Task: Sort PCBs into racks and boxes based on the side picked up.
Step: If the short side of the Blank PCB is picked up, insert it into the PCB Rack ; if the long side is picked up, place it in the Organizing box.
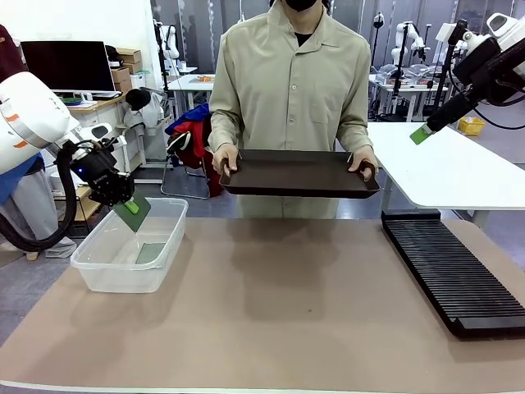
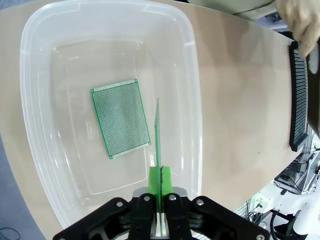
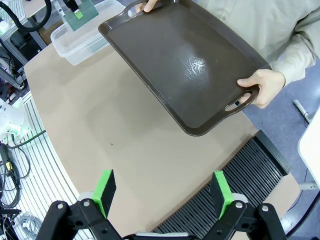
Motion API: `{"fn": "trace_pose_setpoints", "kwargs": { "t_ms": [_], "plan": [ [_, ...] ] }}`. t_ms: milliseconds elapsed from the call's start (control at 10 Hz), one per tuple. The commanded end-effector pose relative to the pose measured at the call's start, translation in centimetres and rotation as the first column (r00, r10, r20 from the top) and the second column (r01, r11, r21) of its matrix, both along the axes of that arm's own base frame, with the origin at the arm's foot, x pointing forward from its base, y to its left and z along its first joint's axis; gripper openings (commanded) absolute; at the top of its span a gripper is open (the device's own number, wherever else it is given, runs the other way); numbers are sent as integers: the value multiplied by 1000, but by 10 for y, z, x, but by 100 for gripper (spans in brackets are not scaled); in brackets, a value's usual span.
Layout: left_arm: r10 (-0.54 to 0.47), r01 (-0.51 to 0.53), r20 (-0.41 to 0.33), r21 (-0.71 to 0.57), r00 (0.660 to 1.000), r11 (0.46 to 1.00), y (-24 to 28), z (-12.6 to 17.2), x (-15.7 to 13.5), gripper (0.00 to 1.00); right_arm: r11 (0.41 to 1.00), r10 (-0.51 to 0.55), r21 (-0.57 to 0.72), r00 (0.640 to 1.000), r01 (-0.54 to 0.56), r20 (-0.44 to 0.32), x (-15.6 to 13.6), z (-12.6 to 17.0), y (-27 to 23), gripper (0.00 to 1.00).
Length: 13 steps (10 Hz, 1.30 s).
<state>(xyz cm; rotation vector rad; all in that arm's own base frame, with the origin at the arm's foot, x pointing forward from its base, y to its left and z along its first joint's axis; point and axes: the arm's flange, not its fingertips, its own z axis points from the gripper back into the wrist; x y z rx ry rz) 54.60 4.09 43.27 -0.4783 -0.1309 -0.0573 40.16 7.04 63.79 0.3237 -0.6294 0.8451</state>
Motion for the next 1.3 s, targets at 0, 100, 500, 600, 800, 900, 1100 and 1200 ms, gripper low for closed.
{"fn": "trace_pose_setpoints", "kwargs": {
  "t_ms": [0,100,500,600,800,900,1100,1200],
  "plan": [
    [34,-34,-24,-3,999,999,4,-10,5,3,1000,9,15,1000,-9,-4,0,-1,0,100],
    [52,-52,-32,10,998,999,3,-18,6,3,1000,9,15,1000,-9,-4,0,-1,0,100],
    [56,-55,-55,13,997,998,3,-50,15,3,1000,9,15,1000,-9,-4,0,-1,0,100],
    [46,-46,-47,1,998,999,5,-57,19,3,1000,9,15,1000,-9,-4,0,-1,0,100],
    [27,-29,-49,-37,998,999,3,-72,31,3,1000,9,15,1000,-9,-4,0,-1,0,100],
    [19,-21,-48,-38,999,999,2,-79,35,3,1000,9,15,1000,-9,-4,0,-1,0,100],
    [22,-22,-14,-55,1000,998,0,-88,40,3,1000,9,15,1000,-9,-4,0,-1,0,100],
    [33,-34,-7,-32,999,999,2,-94,44,3,1000,9,15,1000,-9,-4,0,-1,0,100]
  ]
}}
